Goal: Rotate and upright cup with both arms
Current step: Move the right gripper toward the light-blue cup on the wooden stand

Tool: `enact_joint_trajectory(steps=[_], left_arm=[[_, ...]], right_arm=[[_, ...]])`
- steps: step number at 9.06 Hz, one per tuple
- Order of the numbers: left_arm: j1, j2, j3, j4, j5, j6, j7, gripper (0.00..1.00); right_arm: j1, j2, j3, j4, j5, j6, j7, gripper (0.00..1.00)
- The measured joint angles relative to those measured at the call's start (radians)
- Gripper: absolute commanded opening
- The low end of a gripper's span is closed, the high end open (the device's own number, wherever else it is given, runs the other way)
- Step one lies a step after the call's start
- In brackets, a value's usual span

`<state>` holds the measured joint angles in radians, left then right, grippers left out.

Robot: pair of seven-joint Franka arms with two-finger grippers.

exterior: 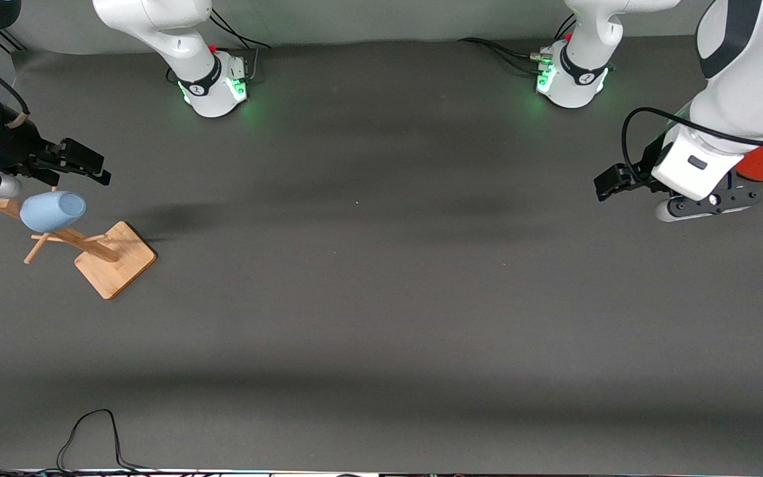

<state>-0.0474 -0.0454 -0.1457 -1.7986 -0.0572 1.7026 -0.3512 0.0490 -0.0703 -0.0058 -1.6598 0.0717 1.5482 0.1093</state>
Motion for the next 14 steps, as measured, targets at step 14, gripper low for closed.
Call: enact_joint_trajectory(steps=[14], left_arm=[[0.000,0.000,0.000,0.000,0.000,-0.004,0.000,1.00]], right_arm=[[-0.010,0.076,-0.071,0.021,0.001,-0.003,0.106,1.00]])
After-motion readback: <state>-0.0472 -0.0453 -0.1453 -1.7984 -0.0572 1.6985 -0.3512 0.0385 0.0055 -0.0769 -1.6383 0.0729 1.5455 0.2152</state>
